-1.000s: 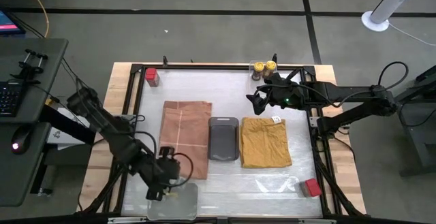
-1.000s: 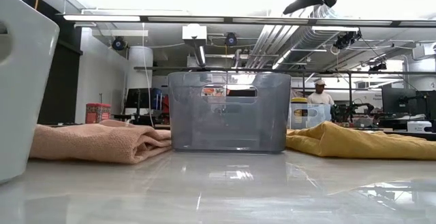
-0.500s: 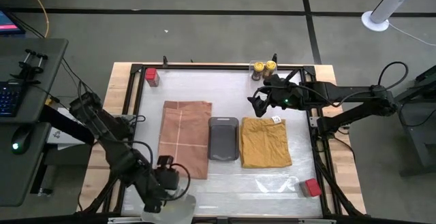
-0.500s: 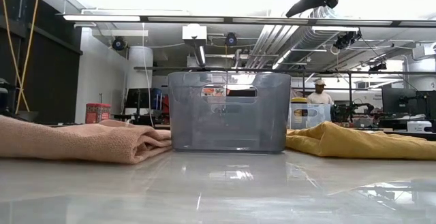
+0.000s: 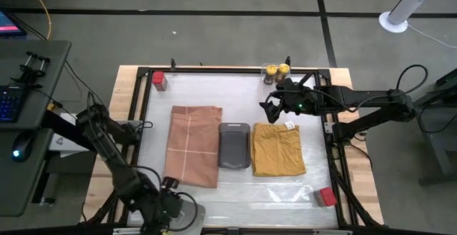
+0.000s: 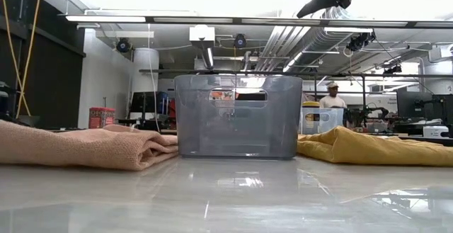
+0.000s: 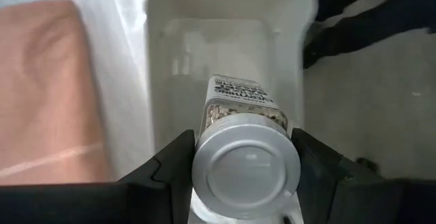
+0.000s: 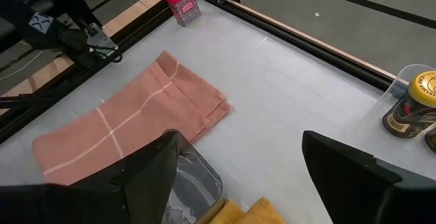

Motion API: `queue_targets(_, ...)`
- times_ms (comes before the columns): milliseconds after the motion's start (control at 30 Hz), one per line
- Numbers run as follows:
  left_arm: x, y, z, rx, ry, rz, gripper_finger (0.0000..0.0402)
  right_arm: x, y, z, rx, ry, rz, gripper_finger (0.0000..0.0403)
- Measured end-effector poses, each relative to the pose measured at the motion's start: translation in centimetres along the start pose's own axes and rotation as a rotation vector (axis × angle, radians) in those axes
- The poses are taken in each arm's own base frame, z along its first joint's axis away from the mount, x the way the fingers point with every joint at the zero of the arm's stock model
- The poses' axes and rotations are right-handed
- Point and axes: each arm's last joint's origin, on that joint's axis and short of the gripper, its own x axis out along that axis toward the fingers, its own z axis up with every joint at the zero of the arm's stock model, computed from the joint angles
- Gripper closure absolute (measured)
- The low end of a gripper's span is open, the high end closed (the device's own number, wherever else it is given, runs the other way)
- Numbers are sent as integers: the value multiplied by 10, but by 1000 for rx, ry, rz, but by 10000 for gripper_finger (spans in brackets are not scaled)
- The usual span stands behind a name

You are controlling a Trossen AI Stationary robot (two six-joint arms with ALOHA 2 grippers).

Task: Sort spices by type
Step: Put the white seasoning bottle into the white bin

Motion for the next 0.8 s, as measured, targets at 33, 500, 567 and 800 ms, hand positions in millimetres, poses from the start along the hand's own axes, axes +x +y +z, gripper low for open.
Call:
queue_targets(33, 5, 1, 2, 6, 6, 15, 241, 0, 0, 0, 0, 0, 0, 96)
queue_targets(500, 30, 37, 11, -47, 145, 196, 241, 0, 0, 0, 8, 2, 3, 96)
queue_targets(567, 29, 42, 11, -60, 159, 211, 241, 0, 0, 0, 8, 2, 3, 96)
queue_targets(800, 27, 42, 11, -137, 160, 200, 241, 0, 0, 0, 4, 4, 6, 96)
